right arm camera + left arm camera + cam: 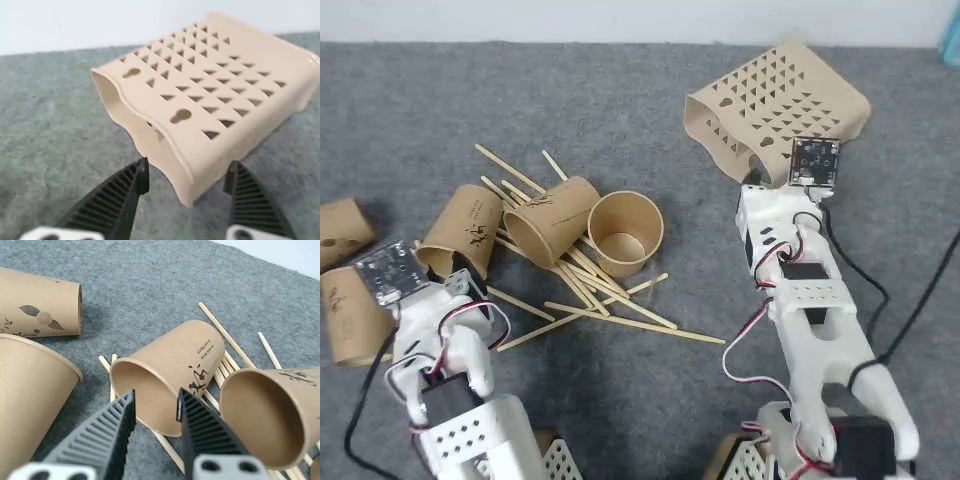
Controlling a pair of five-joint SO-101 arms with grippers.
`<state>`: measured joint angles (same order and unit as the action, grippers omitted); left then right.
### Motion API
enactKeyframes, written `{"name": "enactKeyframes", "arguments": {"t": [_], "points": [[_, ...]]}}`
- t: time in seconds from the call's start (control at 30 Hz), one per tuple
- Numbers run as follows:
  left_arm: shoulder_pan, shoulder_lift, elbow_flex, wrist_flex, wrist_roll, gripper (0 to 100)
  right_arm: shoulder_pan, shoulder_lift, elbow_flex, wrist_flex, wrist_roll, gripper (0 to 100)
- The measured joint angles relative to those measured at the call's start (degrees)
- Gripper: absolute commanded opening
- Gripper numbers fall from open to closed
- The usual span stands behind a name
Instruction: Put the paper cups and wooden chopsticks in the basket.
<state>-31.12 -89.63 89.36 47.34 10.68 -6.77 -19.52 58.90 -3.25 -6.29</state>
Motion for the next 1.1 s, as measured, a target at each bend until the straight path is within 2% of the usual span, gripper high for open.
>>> {"name": "enactKeyframes", "arguments": {"t": [0.33, 0.57, 0.83, 1.0, 1.1], "points": [[0.0, 0.0, 0.0, 0.0, 0.0, 14, 6.2, 27.1, -16.1, -1.5, 0.5, 30.6], [0.0, 0.0, 0.0, 0.0, 0.0, 14, 11.1, 29.6, -24.1, -1.5, 1.2, 29.9], [0.0, 0.0, 0.0, 0.0, 0.0, 14, 16.2, 30.8, -33.1, -1.5, 3.3, 4.6], [0.0, 0.0, 0.5, 0.0, 0.0, 14, 16.1, 38.6, -42.3, -1.1, 11.1, 0.7], [0.0, 0.0, 0.5, 0.0, 0.0, 14, 16.2, 43.5, -51.2, 5.9, 11.5, 0.7]]}}
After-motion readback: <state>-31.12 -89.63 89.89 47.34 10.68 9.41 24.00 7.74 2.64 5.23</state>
